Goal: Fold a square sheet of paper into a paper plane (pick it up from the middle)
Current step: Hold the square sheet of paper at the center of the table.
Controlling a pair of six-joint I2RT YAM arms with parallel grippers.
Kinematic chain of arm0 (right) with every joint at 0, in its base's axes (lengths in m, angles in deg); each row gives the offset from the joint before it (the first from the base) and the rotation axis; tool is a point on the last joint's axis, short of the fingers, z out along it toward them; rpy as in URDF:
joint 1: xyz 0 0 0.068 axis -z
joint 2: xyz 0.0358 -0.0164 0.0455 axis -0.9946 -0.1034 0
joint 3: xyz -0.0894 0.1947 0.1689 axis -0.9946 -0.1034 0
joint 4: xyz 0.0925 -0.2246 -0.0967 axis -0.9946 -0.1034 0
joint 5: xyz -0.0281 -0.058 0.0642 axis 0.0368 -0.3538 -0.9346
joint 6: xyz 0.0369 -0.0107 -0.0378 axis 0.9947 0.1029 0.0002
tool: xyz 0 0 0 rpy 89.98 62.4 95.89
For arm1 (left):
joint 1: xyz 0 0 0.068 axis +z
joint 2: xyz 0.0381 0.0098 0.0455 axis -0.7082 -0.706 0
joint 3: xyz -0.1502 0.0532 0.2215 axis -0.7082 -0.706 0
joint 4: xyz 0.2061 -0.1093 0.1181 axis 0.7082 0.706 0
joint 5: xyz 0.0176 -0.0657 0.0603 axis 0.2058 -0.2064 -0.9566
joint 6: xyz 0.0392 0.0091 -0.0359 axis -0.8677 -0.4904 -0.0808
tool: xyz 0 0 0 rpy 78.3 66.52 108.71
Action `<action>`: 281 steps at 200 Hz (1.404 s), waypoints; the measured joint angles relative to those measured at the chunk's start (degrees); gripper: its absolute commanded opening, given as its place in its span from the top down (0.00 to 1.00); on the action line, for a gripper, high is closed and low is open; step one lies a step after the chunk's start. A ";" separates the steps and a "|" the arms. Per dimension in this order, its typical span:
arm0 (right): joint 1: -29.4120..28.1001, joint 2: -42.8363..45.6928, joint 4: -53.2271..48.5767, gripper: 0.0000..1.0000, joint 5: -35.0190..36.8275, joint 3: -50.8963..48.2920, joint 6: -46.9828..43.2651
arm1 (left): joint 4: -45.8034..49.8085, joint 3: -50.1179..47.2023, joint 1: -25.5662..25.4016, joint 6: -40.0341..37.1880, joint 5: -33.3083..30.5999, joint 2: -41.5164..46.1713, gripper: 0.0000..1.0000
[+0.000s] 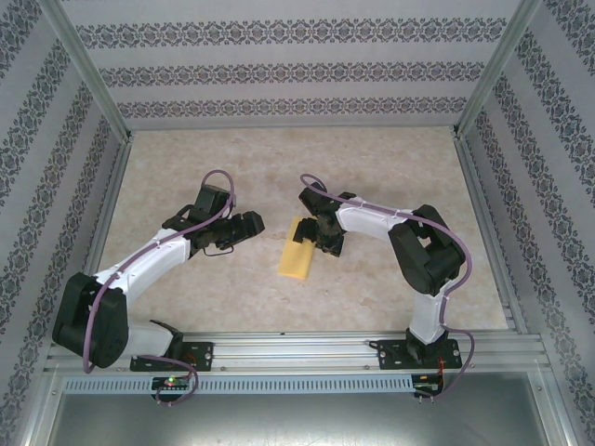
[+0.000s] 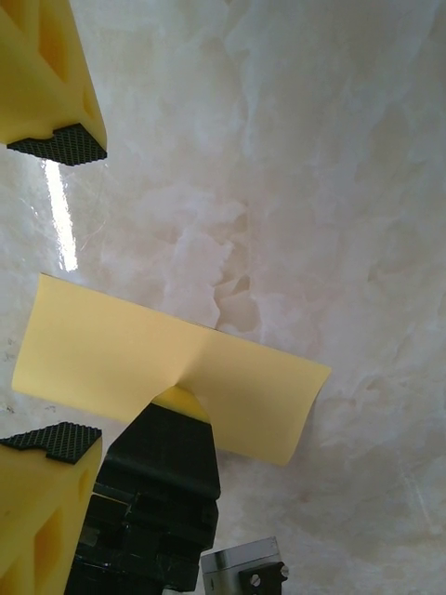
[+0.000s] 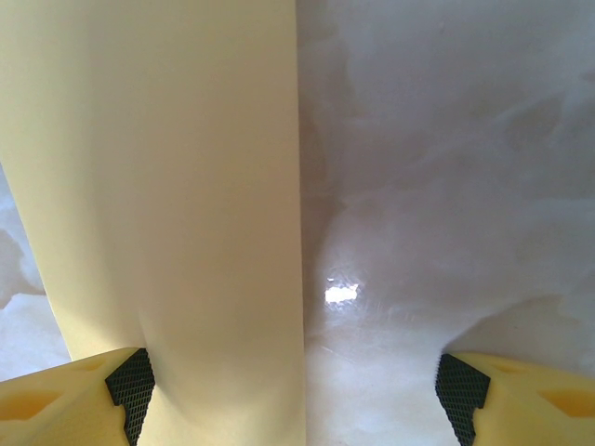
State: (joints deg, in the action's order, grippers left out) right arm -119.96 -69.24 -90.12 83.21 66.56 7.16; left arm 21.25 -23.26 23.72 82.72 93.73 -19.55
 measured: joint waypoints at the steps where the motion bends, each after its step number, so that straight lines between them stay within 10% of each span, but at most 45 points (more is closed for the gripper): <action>1: 0.00 0.00 -0.02 0.16 0.00 0.00 0.00 | 0.02 0.00 0.00 0.02 0.09 -0.04 0.24; 101: 0.00 -0.04 -0.02 0.16 0.07 0.00 0.00 | 4.37 8.55 -3.41 -0.33 3.43 -8.61 0.37; 226: 0.00 -0.33 -0.46 0.16 0.11 0.39 0.00 | 4.11 13.55 -4.07 -0.61 6.80 -21.49 1.00; 281: 0.00 -0.57 -0.70 0.16 0.11 0.66 0.00 | 3.65 17.44 -5.07 -0.57 10.32 -27.91 1.00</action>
State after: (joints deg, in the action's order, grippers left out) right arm -119.96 -69.81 -90.82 83.31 67.22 7.16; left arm 24.90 -5.82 18.65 82.15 104.05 -47.46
